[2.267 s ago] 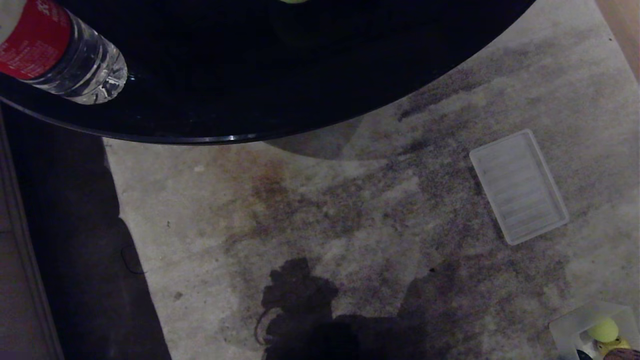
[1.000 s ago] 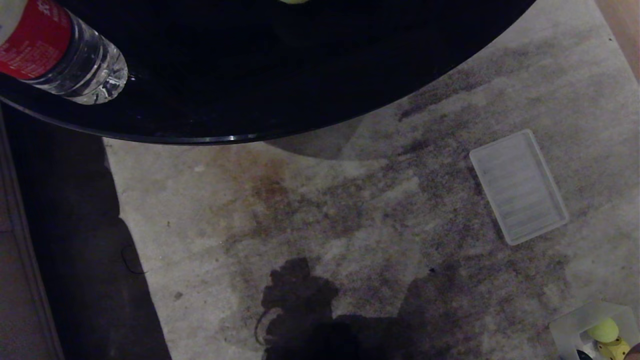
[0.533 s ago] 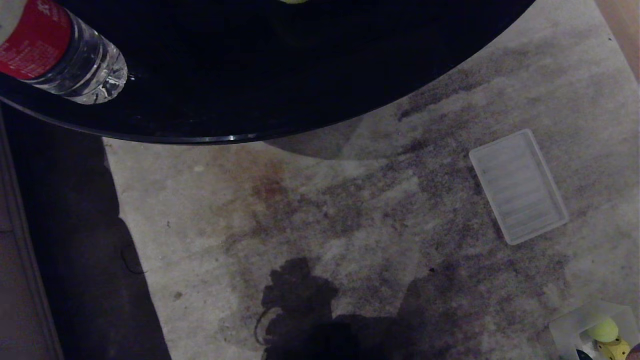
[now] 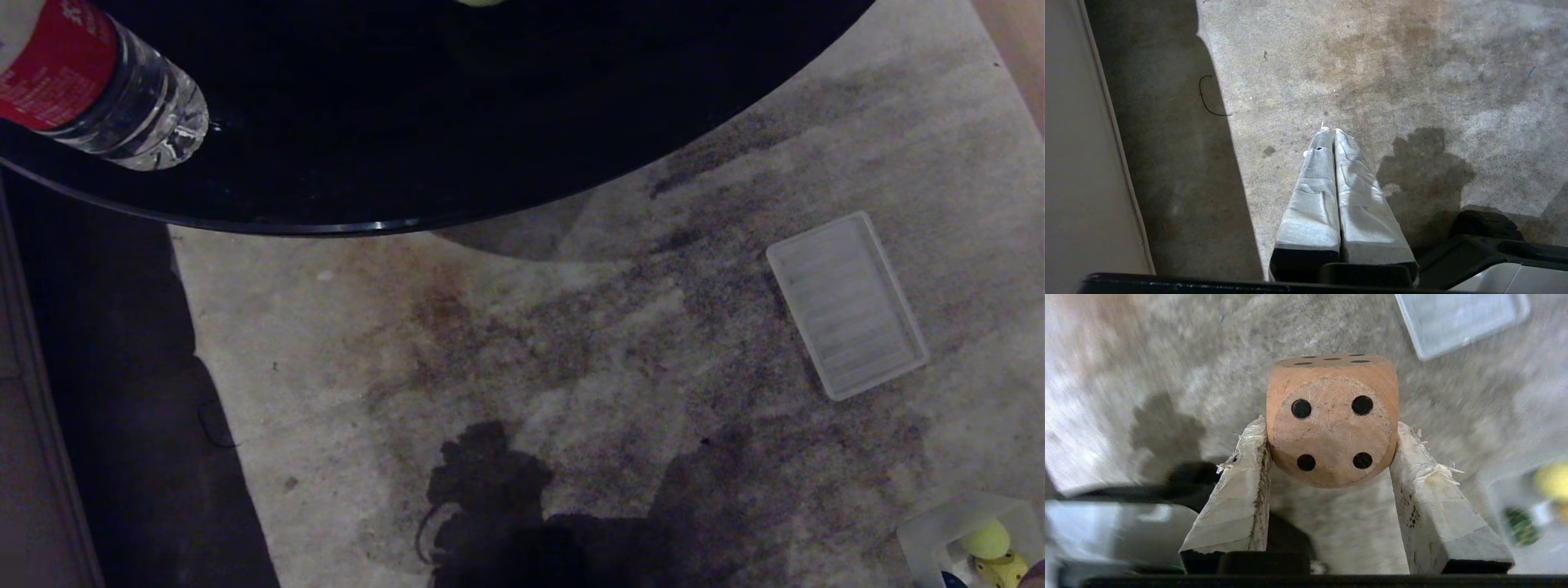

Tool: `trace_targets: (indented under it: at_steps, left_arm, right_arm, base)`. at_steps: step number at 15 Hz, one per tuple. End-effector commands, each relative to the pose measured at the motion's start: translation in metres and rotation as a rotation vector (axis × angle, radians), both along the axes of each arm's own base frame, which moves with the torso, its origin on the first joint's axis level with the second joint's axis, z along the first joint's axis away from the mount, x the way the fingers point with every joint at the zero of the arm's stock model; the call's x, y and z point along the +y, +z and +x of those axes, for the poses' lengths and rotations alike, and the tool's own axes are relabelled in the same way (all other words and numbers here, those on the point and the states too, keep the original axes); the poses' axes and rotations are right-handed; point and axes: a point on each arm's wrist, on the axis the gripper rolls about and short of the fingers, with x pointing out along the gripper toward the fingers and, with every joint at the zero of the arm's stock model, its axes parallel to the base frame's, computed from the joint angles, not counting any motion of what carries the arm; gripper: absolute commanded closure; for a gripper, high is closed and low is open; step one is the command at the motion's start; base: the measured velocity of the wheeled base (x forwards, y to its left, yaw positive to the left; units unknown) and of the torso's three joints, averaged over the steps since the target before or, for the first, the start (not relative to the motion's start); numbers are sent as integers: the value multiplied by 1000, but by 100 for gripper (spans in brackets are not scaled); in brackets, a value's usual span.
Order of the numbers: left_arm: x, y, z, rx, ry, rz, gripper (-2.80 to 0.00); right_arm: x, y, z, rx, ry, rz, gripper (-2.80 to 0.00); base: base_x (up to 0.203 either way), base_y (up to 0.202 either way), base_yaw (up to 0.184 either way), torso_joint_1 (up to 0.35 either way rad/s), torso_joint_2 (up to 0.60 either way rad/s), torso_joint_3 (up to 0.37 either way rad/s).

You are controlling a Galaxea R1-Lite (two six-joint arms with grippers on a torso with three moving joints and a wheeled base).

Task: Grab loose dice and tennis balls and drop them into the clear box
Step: Put the toys in the box

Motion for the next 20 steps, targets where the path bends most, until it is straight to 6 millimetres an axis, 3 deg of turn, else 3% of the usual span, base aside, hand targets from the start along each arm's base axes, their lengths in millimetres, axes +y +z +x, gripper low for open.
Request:
trace_targets:
  at_steps: [1,4,12,20]
  left_arm:
    - [0,0,0,1,1,-1,0]
    - [0,0,0,1,1,-1,0]
    - [0,0,0,3,4,-3,0]
    - [0,0,0,2,2,-6,0]
  right_arm:
    - [0,0,0,-1,-12,-36,0]
    - [-3,-9,3,33,-154,-28,0]
    - [-3,-9,3,33,-112,-51,0]
    - [-3,-9,3,34,-114,-50,0]
  base:
    - [0,0,0,0,0,0]
    - [0,0,0,0,0,0]
    - [0,0,0,0,0,0]
    - [-168,0,-1,4,2,3]
